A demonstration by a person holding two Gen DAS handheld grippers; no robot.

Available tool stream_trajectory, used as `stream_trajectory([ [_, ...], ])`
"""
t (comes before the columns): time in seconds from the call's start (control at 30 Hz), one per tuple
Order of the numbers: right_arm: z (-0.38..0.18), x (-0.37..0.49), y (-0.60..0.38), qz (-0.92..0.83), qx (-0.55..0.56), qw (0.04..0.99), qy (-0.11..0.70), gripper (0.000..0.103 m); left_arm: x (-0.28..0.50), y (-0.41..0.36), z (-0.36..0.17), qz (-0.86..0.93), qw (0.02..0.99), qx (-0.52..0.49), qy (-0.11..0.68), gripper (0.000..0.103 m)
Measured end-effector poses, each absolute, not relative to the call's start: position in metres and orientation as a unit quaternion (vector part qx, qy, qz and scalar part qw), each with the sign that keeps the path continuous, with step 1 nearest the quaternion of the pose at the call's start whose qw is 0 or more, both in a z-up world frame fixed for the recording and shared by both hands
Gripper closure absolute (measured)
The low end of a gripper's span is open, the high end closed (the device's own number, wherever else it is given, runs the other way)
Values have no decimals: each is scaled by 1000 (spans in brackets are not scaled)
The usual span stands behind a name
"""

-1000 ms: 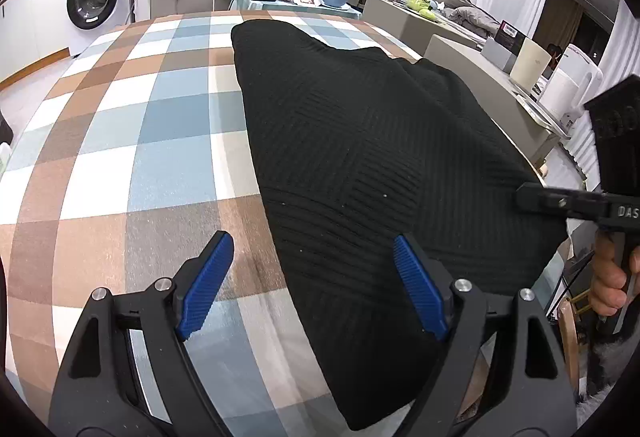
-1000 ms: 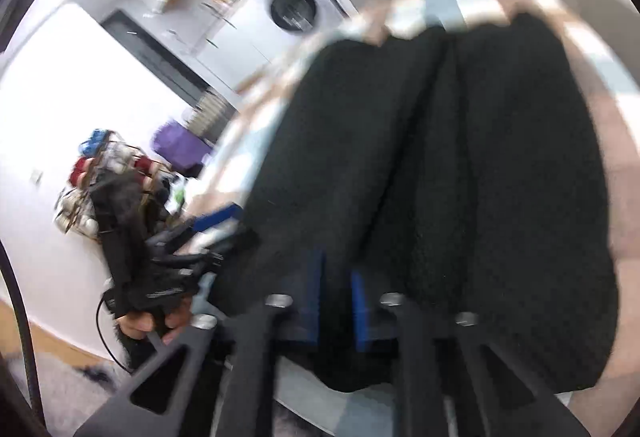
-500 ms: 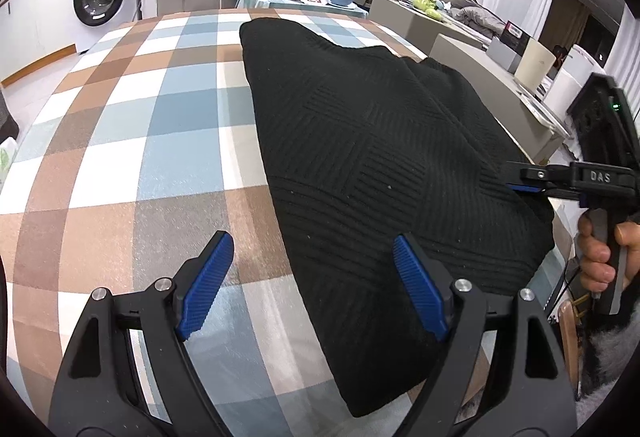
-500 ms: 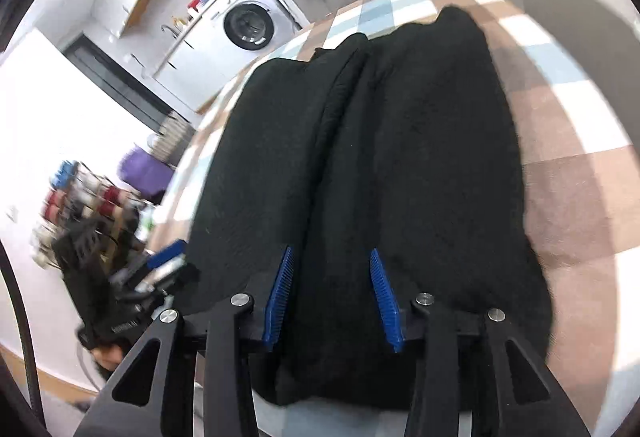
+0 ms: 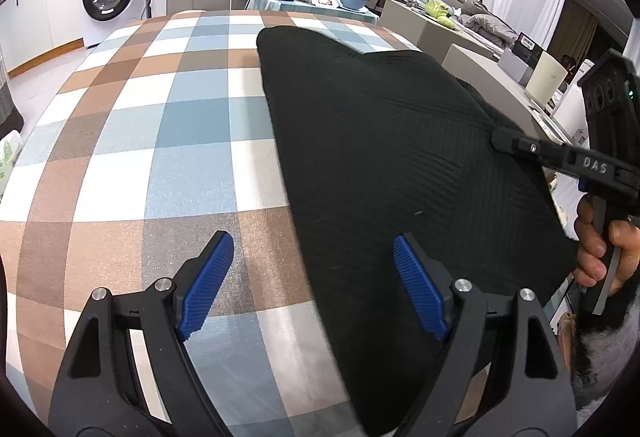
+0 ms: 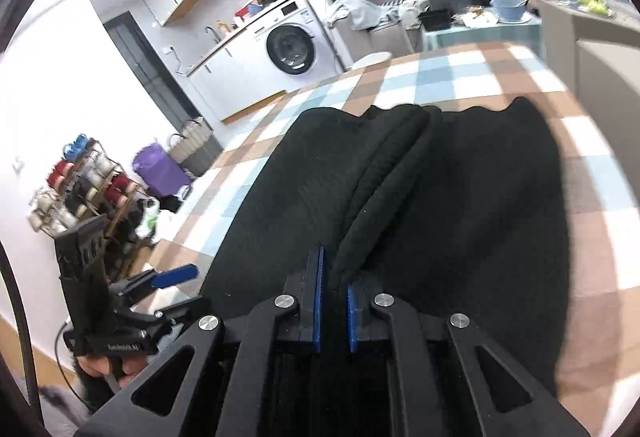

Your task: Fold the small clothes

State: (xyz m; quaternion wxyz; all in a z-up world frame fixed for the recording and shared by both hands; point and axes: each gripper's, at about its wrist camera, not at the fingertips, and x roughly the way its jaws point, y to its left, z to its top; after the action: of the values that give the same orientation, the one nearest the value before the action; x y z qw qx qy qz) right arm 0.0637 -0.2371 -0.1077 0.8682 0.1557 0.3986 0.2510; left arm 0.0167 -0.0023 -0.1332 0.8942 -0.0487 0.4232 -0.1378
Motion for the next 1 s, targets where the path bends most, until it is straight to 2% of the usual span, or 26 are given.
stream_trajectory([
  [0.13,-140,76,-241,193,142,854,463,91,20,-4,-135,-137,892,-49,429,23],
  [0.27,-134,59,-251,206,163,848,460,85,14,-7,-135,-144,890,-44,430,23],
  [0.37,-137,41,-254,242,192,828,468,73,7,-10,-135,-150,891,-34,427,23],
  [0.4,-140,34,-255,253,198,821,473,72,5,-11,-137,-152,891,-32,428,23],
  [0.53,-141,24,-248,253,195,823,470,74,3,-11,-141,-154,888,-38,432,23],
  [0.57,-138,22,-246,256,189,828,462,89,3,-11,-140,-152,888,-40,433,23],
  [0.6,-133,21,-244,261,188,833,450,95,2,-11,-140,-150,888,-41,433,23],
  [0.7,-119,17,-246,273,193,843,422,95,0,-10,-138,-149,889,-43,431,23],
  [0.8,-135,24,-245,233,168,839,462,95,1,-10,-139,-148,889,-43,432,23],
  [0.9,-141,20,-252,234,183,835,463,88,1,-10,-140,-144,888,-43,434,23],
  [1.0,-141,16,-259,231,191,836,461,85,1,-11,-140,-144,888,-43,435,23],
])
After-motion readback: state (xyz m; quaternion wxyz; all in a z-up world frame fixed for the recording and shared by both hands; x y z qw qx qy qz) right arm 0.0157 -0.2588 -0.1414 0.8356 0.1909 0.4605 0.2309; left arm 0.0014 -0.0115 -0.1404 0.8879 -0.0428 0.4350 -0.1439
